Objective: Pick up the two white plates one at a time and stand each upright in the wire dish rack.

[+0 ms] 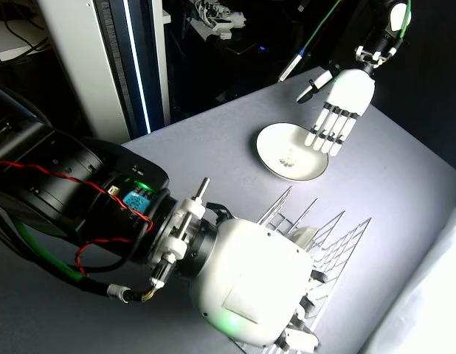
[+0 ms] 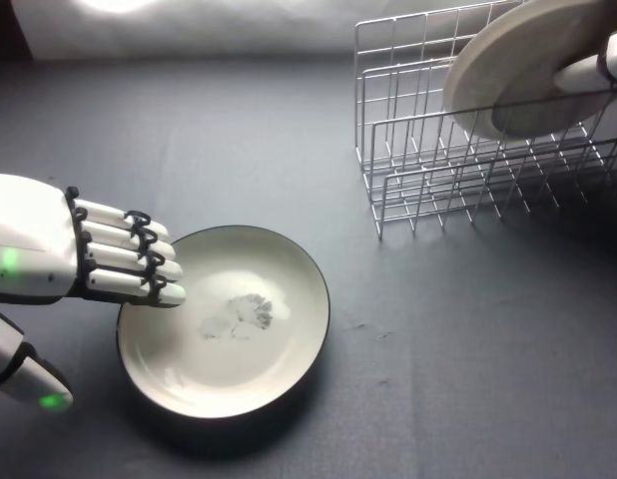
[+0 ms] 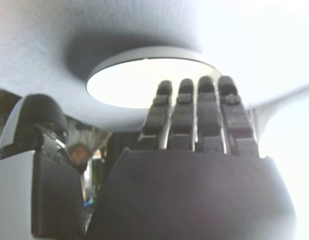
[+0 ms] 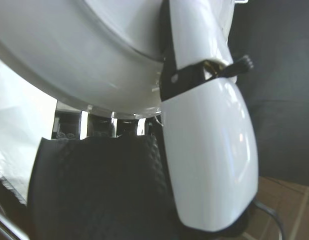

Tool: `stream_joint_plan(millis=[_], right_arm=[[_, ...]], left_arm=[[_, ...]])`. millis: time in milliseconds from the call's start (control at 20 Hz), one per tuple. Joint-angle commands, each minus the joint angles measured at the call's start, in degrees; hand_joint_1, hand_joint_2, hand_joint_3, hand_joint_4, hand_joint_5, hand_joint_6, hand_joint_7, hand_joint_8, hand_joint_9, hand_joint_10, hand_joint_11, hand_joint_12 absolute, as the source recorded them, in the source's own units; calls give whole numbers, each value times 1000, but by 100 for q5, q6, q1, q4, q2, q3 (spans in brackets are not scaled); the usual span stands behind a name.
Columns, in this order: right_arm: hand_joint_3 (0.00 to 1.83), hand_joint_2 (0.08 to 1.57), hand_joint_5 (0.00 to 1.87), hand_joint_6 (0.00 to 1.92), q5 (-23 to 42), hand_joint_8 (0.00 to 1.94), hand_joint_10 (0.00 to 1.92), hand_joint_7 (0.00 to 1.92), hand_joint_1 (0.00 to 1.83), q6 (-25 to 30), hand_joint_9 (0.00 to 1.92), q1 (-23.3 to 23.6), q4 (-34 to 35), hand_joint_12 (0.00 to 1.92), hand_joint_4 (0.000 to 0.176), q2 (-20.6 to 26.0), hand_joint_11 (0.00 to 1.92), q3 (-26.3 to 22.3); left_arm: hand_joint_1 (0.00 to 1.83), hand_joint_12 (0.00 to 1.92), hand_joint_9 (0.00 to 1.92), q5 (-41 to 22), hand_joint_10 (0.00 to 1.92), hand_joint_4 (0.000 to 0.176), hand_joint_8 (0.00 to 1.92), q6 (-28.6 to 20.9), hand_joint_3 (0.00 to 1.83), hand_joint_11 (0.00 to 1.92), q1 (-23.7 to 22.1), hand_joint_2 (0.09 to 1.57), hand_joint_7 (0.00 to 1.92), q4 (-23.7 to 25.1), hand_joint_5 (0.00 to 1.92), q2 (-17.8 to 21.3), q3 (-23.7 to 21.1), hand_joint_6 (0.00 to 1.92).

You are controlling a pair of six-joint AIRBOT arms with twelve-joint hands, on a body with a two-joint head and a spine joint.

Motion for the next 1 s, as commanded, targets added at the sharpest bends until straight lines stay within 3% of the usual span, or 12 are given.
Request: stream_joint_plan(millis=[0, 50, 100, 200, 450, 650, 700, 750, 800, 900, 950], right_arm=[[0, 1110, 759, 597, 577, 115, 296, 876, 1221, 8, 760, 7, 38, 1372, 0, 23, 227, 39], [0, 1102, 786, 292, 588, 41, 206, 855, 1244, 8, 756, 8, 38, 1353, 0, 15, 153, 39], [0, 1093, 809, 140, 601, 13, 132, 841, 1241, 8, 753, 9, 38, 1344, 0, 15, 85, 38], [0, 1073, 750, 37, 697, 0, 63, 777, 1216, 8, 721, 17, 36, 1252, 0, 17, 128, 35], [0, 1014, 617, 0, 735, 0, 0, 641, 1165, 17, 621, 225, 29, 1110, 0, 116, 180, -132], [0, 1007, 495, 0, 657, 0, 0, 520, 1147, 20, 515, 367, 30, 1108, 0, 285, 87, -452], [0, 994, 388, 0, 655, 0, 0, 397, 1155, 20, 379, 367, 30, 997, 0, 293, 17, -469], [0, 994, 388, 0, 655, 0, 0, 397, 1155, 20, 379, 367, 30, 997, 0, 297, 17, -469], [0, 923, 215, 6, 633, 7, 7, 204, 1180, 17, 167, 355, 30, 556, 0, 303, 0, -466], [0, 892, 149, 0, 622, 1, 0, 127, 1173, 14, 90, 321, 30, 357, 0, 303, 0, -466], [0, 885, 148, 1, 625, 0, 1, 120, 1172, 15, 87, 313, 30, 358, 0, 303, 0, -465]], left_arm=[[0, 56, 49, -172, 15, 0, 13, -1, 0, 66, 10, 1112, 42, -328, 30, 1, 31, 11], [0, 36, 20, -156, 2, 0, 2, 1, 0, 17, 22, 1113, 16, -328, 5, -1, 38, 1], [0, 37, 24, -149, 4, 0, 4, 3, 0, 18, 25, 1113, 19, -328, 6, -8, 49, 2], [0, 19, 19, -136, 7, 0, 6, 3, 0, 19, 38, 1109, 16, -330, 7, -9, 61, 3], [0, 9, 12, -131, 4, 0, 4, 3, 1, 21, 136, 1120, 10, -345, 2, -8, 99, 1], [0, 9, 17, -132, 6, 0, 4, 3, 0, 19, 132, 1115, 10, -396, 0, -8, 136, 0], [0, 1, 3, -132, 0, 0, 0, 3, 0, 3, 132, 1116, 1, -396, 0, -8, 139, 0], [0, 1, 3, -132, 0, 0, 0, 3, 0, 3, 132, 1116, 1, -396, 0, -8, 142, 0], [0, 6, 4, -132, 2, 0, 0, 3, 2, 13, 128, 1122, 0, -396, 0, -9, 146, 0], [0, 3, 2, -132, 1, 0, 0, 3, 4, 5, 128, 1129, 0, -396, 0, -9, 147, 0], [0, 15, 31, -132, 12, 0, 9, 3, 0, 33, 123, 1122, 25, -397, 7, -9, 147, 3]])
